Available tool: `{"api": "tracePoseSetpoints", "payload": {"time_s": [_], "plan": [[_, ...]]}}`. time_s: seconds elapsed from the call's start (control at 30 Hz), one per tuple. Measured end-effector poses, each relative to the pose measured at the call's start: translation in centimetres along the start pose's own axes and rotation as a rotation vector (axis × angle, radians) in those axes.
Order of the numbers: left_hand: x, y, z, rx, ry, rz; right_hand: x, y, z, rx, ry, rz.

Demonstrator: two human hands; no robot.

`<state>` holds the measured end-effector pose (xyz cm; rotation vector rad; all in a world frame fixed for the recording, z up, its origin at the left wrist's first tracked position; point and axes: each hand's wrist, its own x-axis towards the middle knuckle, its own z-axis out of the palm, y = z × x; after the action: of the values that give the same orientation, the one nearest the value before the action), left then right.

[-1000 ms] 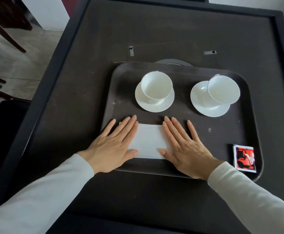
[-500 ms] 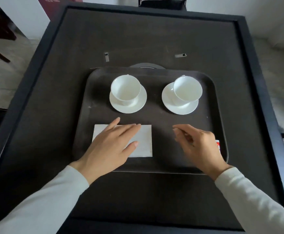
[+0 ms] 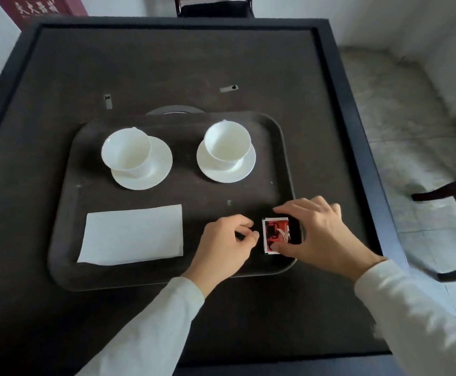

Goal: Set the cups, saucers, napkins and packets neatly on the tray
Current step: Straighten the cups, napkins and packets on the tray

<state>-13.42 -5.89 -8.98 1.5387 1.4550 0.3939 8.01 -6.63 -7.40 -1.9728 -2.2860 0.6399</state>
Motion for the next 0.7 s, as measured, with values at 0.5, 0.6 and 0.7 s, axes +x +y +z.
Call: {"api": "tracePoseSetpoints", "payload": {"time_s": [0.5,0.6,0.7], "plan": [[0.3,0.6,2.2,0.005,0.075,-0.058,0.0,1.1,0.6,0.024,-0.055,-0.093],[0.1,0.6,2.2,0.022,0.083,-0.056,-0.1,1.2,0.8,0.019,-0.039,-0.098],[-0.1,0.8,2.3,0.006,0.092,-0.064,-0.2,1.4,0.4,0.025,-0.051,-0.088]]}}
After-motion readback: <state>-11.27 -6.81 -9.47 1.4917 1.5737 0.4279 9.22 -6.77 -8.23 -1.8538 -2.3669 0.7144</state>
